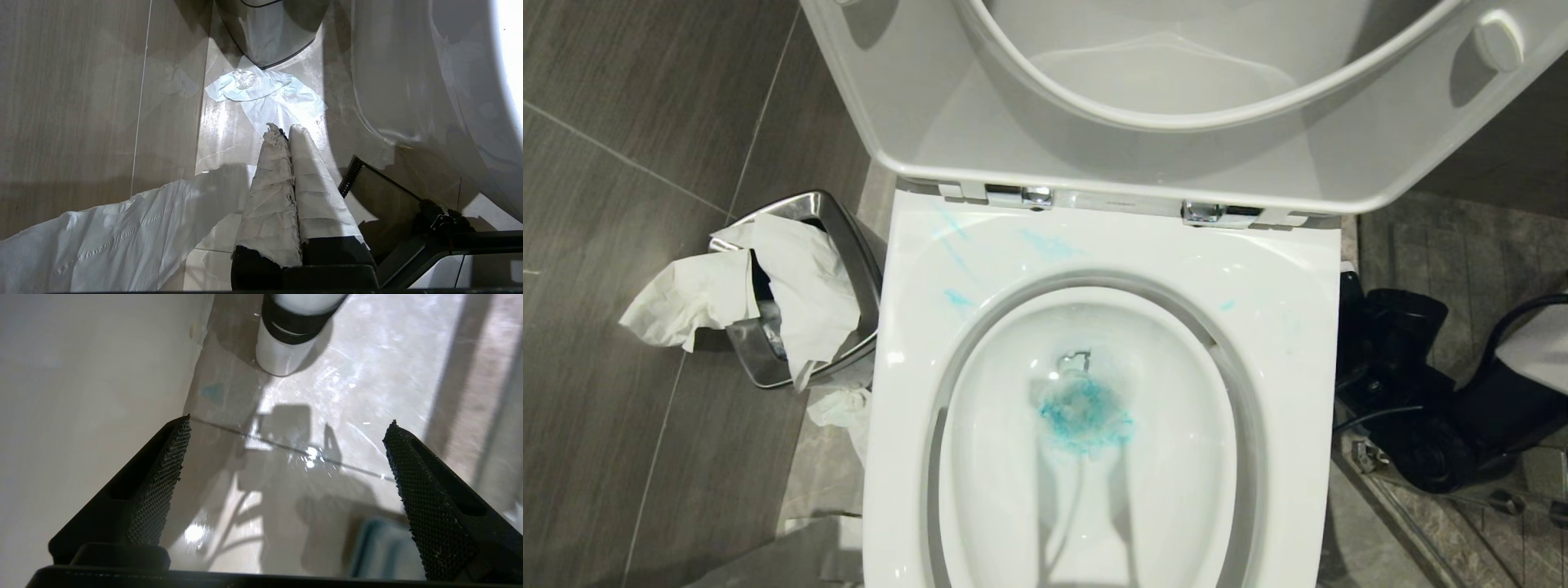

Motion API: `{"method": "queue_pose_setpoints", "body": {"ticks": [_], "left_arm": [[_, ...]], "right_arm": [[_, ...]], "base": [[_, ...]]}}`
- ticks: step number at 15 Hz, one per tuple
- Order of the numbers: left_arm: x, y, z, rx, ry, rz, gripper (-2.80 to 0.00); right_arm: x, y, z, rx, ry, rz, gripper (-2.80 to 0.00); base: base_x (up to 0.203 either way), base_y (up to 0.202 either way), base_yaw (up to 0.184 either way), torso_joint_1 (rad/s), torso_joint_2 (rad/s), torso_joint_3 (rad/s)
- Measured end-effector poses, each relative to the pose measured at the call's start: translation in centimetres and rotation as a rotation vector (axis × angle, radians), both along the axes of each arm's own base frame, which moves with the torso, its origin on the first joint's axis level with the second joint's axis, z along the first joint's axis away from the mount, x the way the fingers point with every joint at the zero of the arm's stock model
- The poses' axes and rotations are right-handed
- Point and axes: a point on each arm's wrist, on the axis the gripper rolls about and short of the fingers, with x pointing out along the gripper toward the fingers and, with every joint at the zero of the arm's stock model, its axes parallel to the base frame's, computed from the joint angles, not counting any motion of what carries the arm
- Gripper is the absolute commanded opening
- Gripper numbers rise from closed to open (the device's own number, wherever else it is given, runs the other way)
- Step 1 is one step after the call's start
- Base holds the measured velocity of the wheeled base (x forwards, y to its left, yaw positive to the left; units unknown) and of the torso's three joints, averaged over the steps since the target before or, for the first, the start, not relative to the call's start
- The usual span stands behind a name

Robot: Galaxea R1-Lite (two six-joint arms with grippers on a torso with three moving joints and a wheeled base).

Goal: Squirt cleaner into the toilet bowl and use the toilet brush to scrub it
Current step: Place the cleaning agent on the floor

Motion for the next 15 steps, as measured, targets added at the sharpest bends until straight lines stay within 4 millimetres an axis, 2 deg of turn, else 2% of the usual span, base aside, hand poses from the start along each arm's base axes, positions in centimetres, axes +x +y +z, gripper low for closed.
{"method": "queue_pose_setpoints", "body": {"ticks": [3, 4, 8, 15], "left_arm": [[0.0, 0.0, 0.0, -0.001, -0.002, 0.0, -2.8], [0.0, 0.0, 0.0, -0.001, -0.003, -0.001, -2.8], [0.0, 0.0, 0.0, -0.009, -0.005, 0.0, -2.8], [0.0, 0.0, 0.0, -0.01, -0.004, 0.0, -2.8]], "right_arm": [[-3.0, -0.4, 1.2, 0.005, 0.008, 0.0, 0.0], [-3.9, -0.6, 1.6, 0.006, 0.006, 0.0, -2.8], [-6.1, -1.0, 2.7, 0.007, -0.008, -0.008, -2.8], [-8.0, -1.4, 4.2, 0.001, -0.027, -0.014, -2.8]], "base": [[0.0, 0.0, 0.0, 0.0, 0.0, 0.0], [0.0, 0.0, 0.0, 0.0, 0.0, 0.0], [0.0, 0.0, 0.0, 0.0, 0.0, 0.0], [0.0, 0.0, 0.0, 0.0, 0.0, 0.0]]}}
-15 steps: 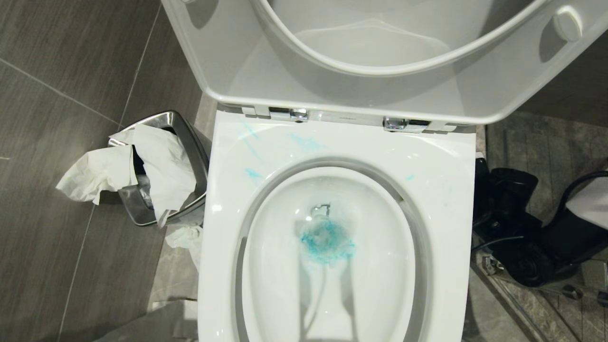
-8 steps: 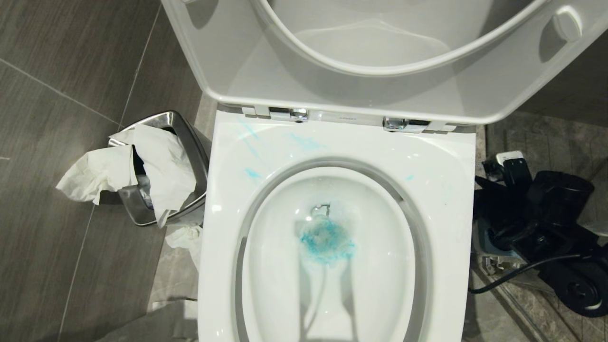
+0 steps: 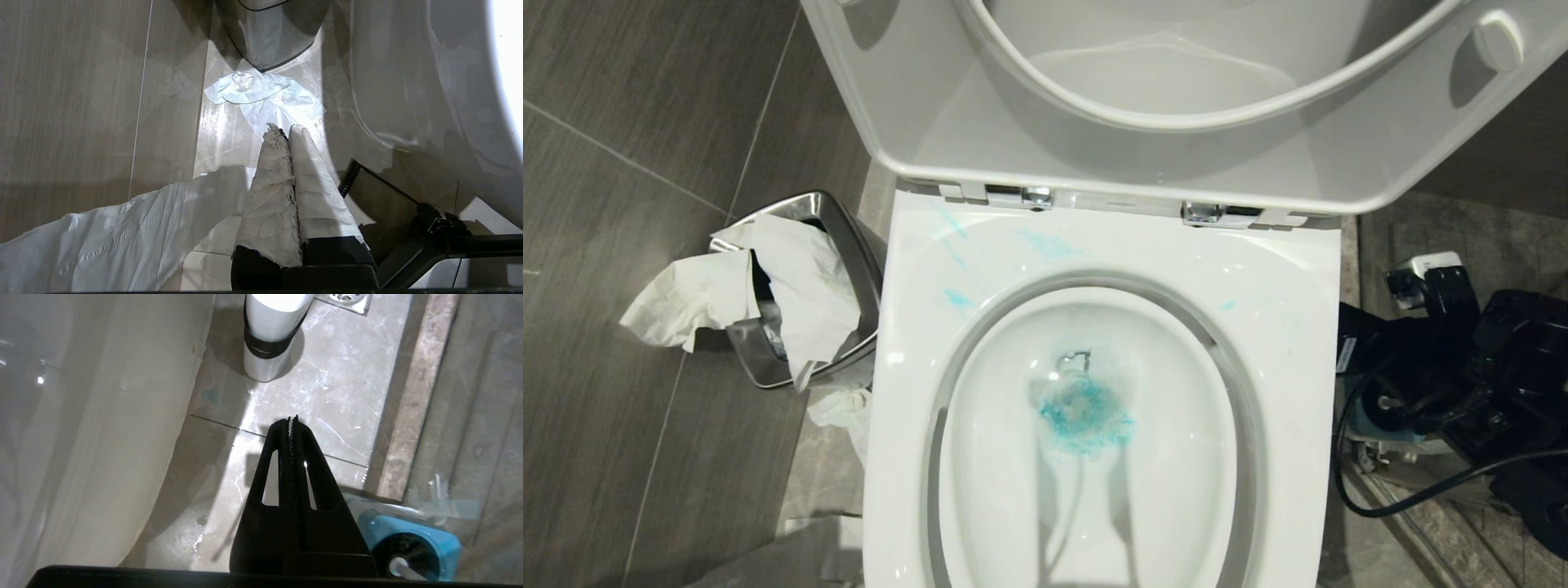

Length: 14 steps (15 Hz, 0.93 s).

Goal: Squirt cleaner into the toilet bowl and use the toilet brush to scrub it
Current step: Scrub the toilet bowl

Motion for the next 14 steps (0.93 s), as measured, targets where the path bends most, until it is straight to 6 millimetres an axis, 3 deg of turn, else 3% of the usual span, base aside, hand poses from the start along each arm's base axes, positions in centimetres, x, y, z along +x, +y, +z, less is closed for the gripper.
{"method": "queue_pose_setpoints", "body": {"ticks": [7, 14], "left_arm": [[0.0, 0.0, 0.0, 0.0, 0.0, 0.001, -2.8], [0.0, 0.0, 0.0, 0.0, 0.0, 0.001, -2.8]], "right_arm": [[-0.2, -0.2, 4.0, -0.038, -0.002, -0.064, -2.8], [0.1, -0.5, 11.8, -0.104, -0.043, -0.131, -2.8]], "base": [[0.0, 0.0, 0.0, 0.0, 0.0, 0.0], [0.0, 0.0, 0.0, 0.0, 0.0, 0.0]]}}
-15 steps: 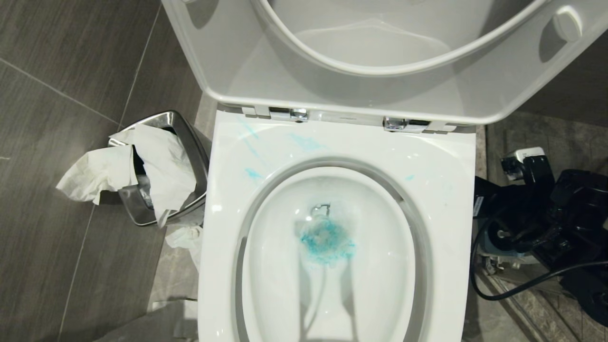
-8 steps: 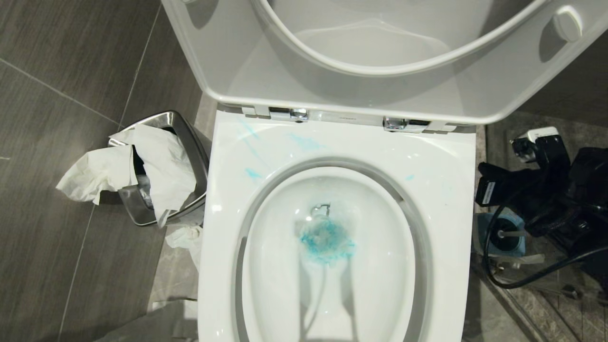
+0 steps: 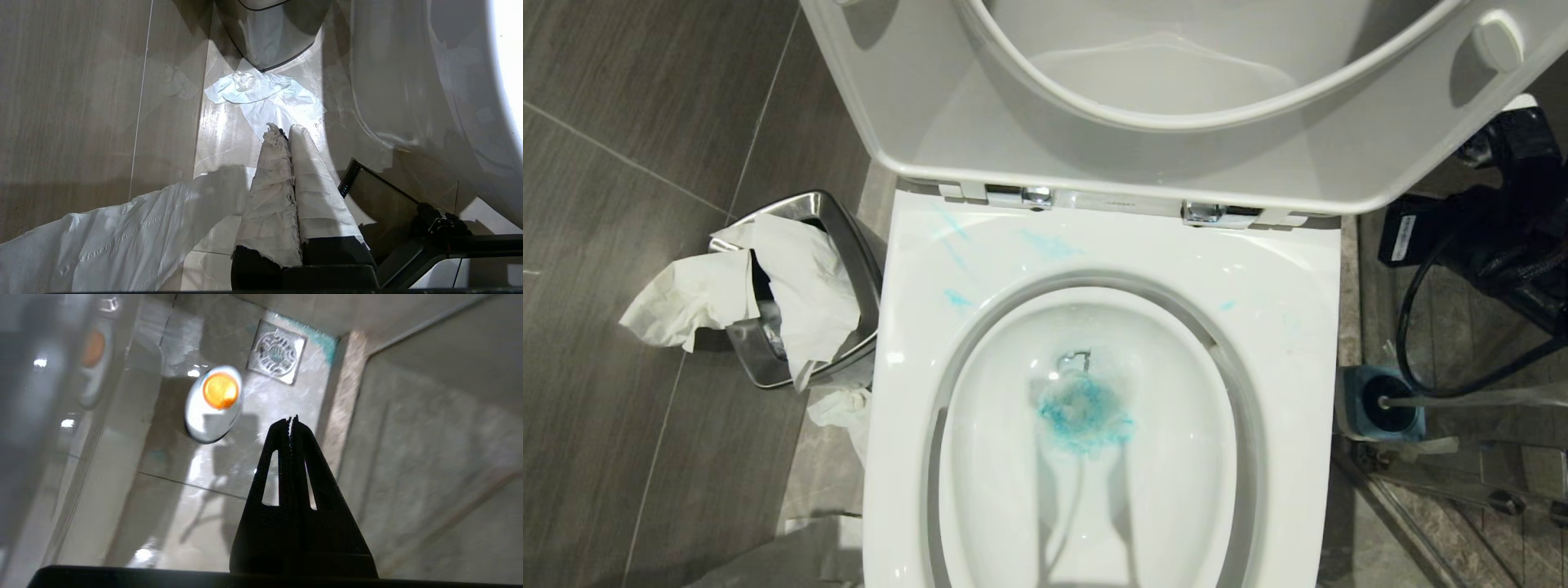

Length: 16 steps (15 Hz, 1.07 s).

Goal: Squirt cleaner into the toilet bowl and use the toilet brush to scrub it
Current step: Scrub the toilet bowl

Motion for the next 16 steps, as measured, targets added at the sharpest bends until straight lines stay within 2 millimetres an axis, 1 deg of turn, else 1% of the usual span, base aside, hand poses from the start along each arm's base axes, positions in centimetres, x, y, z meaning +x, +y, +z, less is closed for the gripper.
{"method": "queue_pose_setpoints", "body": {"ticks": [2, 4, 6, 8, 10, 13, 16], "left_arm": [[0.0, 0.0, 0.0, -0.001, 0.0, -0.001, -2.8], [0.0, 0.0, 0.0, 0.0, 0.0, -0.001, -2.8], [0.0, 0.0, 0.0, -0.001, 0.0, -0.001, -2.8], [0.0, 0.0, 0.0, 0.0, 0.0, -0.001, -2.8], [0.0, 0.0, 0.0, 0.0, 0.0, -0.001, -2.8], [0.0, 0.0, 0.0, -0.001, 0.0, -0.001, -2.8], [0.0, 0.0, 0.0, 0.0, 0.0, 0.0, -2.8]], "right_arm": [[-0.5, -0.1, 1.4, -0.055, 0.005, 0.0, -2.8], [-1.6, -0.2, 3.0, -0.078, 0.036, 0.009, -2.8], [-3.4, -0.5, 4.4, -0.083, 0.095, 0.027, -2.8], [-5.7, -1.1, 5.3, -0.065, 0.167, 0.062, -2.8], [-7.8, -2.2, 5.6, -0.017, 0.222, 0.113, -2.8], [-10.6, -4.3, 5.7, 0.051, 0.286, 0.21, -2.8], [-13.8, -5.7, 4.8, 0.146, 0.375, 0.322, -2.8]], "base": [[0.0, 0.0, 0.0, 0.0, 0.0, 0.0], [0.0, 0.0, 0.0, 0.0, 0.0, 0.0], [0.0, 0.0, 0.0, 0.0, 0.0, 0.0], [0.0, 0.0, 0.0, 0.0, 0.0, 0.0], [0.0, 0.0, 0.0, 0.0, 0.0, 0.0], [0.0, 0.0, 0.0, 0.0, 0.0, 0.0], [0.0, 0.0, 0.0, 0.0, 0.0, 0.0]]}}
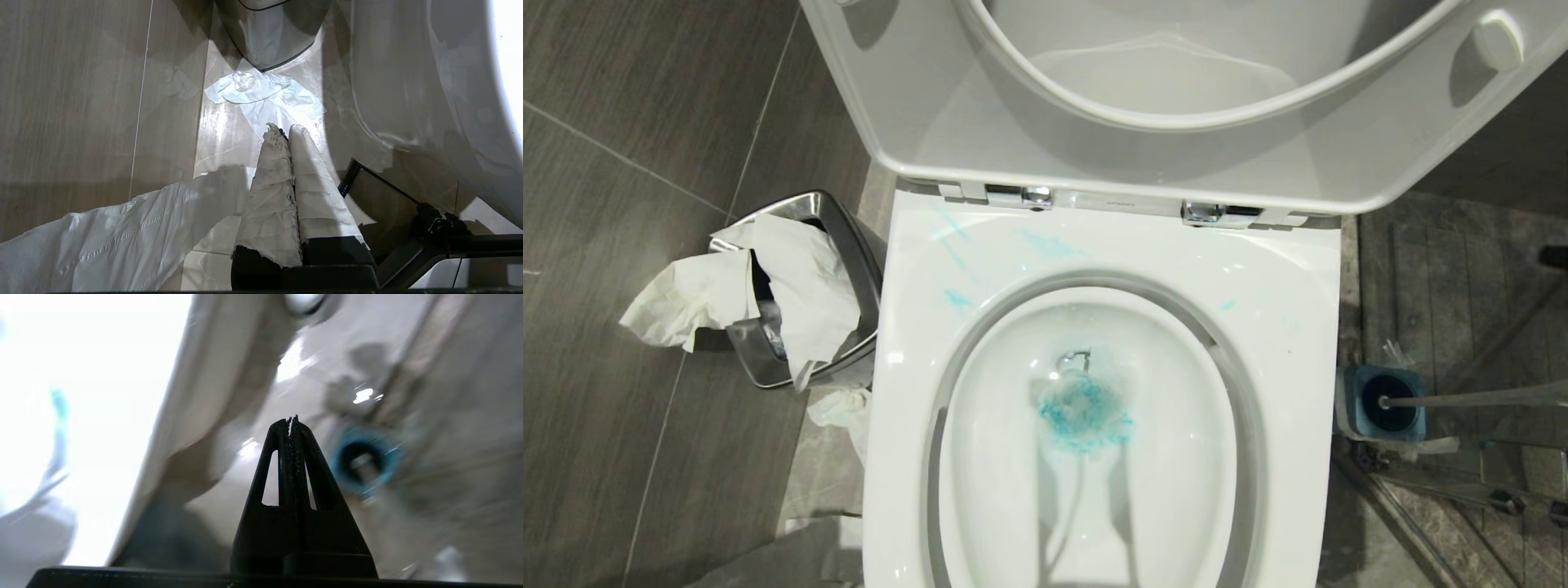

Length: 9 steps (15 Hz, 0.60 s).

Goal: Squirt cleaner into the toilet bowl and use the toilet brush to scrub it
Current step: Scrub the toilet bowl

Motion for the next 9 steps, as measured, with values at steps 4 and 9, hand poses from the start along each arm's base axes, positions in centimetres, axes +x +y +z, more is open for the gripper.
{"method": "queue_pose_setpoints", "body": {"ticks": [4, 9], "left_arm": [[0.0, 0.0, 0.0, 0.0, 0.0, 0.0, -2.8], [0.0, 0.0, 0.0, 0.0, 0.0, 0.0, -2.8]], "right_arm": [[-5.0, 0.5, -2.1, 0.144, 0.122, 0.126, -2.8], [-9.8, 2.0, -7.0, 0.162, 0.219, 0.135, -2.8]], "base": [[0.0, 0.0, 0.0, 0.0, 0.0, 0.0], [0.0, 0.0, 0.0, 0.0, 0.0, 0.0]]}}
